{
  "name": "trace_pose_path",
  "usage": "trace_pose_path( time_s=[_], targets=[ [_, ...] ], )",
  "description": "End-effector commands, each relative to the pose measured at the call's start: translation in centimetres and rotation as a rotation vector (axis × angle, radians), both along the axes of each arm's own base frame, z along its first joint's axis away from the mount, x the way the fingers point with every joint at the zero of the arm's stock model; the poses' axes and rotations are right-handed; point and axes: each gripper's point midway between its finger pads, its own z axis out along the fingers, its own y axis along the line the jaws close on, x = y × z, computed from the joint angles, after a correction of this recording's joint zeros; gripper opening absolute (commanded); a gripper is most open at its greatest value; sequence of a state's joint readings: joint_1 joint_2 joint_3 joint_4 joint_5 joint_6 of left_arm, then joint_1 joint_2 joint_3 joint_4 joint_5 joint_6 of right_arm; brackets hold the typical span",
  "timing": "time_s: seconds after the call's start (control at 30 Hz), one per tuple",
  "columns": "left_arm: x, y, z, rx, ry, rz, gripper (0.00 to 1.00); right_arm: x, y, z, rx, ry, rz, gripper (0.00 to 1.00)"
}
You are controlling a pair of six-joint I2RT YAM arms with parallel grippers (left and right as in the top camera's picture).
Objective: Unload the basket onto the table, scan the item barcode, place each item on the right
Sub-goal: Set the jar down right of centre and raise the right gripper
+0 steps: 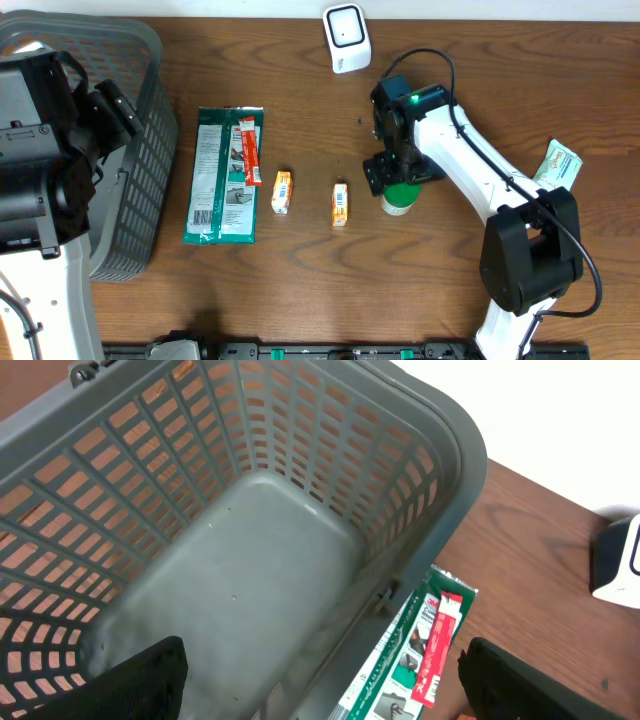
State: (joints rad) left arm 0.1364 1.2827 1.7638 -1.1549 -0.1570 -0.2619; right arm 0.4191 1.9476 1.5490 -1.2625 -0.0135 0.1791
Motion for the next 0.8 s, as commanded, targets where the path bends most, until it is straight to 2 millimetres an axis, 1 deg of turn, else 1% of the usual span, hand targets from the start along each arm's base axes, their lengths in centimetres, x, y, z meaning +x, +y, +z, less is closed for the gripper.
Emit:
trace_pose_path(
  time_s=[0.0, 0.1, 0.2, 0.23, 0.3, 0.37, 0.43, 0.6, 0.77],
  targets=[
    [-0.1, 0.3, 0.2, 0.006, -0.005, 0.012, 0.88, -0.9, -0.3, 1.1, 0.006, 0.018, -0.061, 0.95],
    [-0.1, 0.3, 0.3, 0.006, -0.006, 0.012, 0.88, -1.5, -0.3, 1.2, -0.004, 0.039, -0.08, 0.98],
    [-0.1, 0.3, 0.3, 0.006, -0.006, 0.012, 0.88, -1.5, -0.4, 1.1, -0.022, 0.034, -0.071, 0.99],
    [-0.1, 0.3, 0.3, 0.006, -0.006, 0.012, 0.88, -1.2, -1.2, 1.1, -0.065, 0.014, -0.064, 0.99],
    [-0.1, 0.3, 0.3, 0.006, -0.006, 0.012, 0.88, -0.8, -2.1, 1.2, -0.114, -0.01, -0.058, 0.99],
    [-0.1, 0.3, 0.3, 0.006, -0.006, 0.012, 0.88, -0.5, -2.7, 1.3, -0.154, -0.031, -0.053, 0.95],
    [-0.1, 0.3, 0.3, 0.006, -0.006, 0.012, 0.88, -0.3, -3.2, 1.3, -0.179, -0.043, -0.05, 0.89],
    [-0.1, 0.3, 0.2, 0.006, -0.005, 0.012, 0.88, 0.2, -4.5, 1.6, -0.256, -0.071, -0.035, 0.89],
    [-0.1, 0.3, 0.2, 0.006, -0.005, 0.012, 0.88, 0.2, -6.1, 2.2, -0.342, -0.066, 0.07, 0.9]
  ],
)
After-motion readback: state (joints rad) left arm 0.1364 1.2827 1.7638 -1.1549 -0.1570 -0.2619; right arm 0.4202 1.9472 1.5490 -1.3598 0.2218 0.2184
